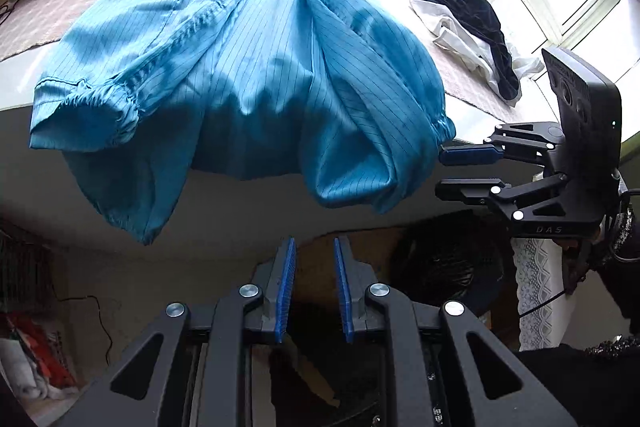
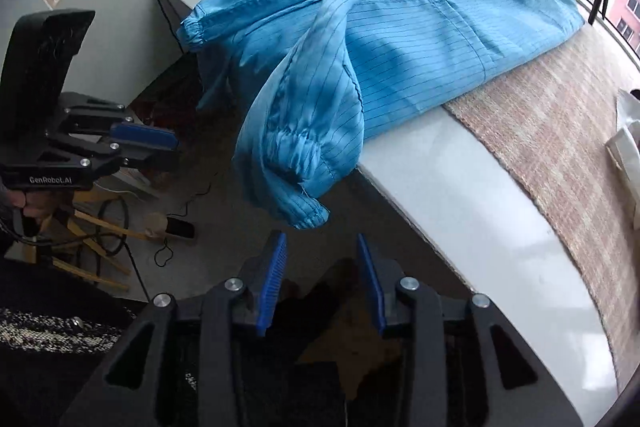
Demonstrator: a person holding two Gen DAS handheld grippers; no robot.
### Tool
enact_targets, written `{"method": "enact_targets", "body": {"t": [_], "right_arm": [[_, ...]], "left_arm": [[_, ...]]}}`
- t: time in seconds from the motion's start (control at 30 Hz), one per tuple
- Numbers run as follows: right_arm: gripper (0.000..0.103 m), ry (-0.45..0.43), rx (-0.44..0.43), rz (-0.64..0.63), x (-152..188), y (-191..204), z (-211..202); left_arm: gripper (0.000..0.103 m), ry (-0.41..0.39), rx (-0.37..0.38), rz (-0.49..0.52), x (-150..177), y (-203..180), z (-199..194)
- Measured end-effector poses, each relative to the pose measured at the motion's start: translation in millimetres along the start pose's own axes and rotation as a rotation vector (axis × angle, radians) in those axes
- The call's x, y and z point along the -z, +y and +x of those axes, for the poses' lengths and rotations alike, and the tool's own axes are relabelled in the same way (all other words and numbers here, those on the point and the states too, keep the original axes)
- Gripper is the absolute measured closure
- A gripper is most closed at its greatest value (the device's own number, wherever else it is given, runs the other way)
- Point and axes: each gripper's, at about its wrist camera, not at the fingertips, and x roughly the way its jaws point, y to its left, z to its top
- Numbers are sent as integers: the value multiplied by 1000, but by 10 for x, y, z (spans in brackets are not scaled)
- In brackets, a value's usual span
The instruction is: Fold clothes
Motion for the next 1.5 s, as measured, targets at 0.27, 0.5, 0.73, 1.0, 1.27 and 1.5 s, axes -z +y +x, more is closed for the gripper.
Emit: {"method": "enact_targets", "body": {"t": [0.27,0.5,0.73,1.0,1.27,1.5], "right_arm": [[95,19,-92,-67,-80,154,335],[95,145,-184,271,-102,22,65],[95,198,-139,299,-462,150,-295],[95,267,-138,219,-534,359,-287],[95,268,-240,124,-781,601,-15],[81,245,-473,98,-1019,616,-101]], "left_arm": [[85,-43,-46,37,-232,14,-102],[83,-75,19,18,-95,48,-139],[78,-175,129,146,-26,-267,-71],[79,-220,114,173,-203,-248,76],[83,-167,-19,23,92,341,-116],[81,-148,-26,-76,399,585,-284]]}}
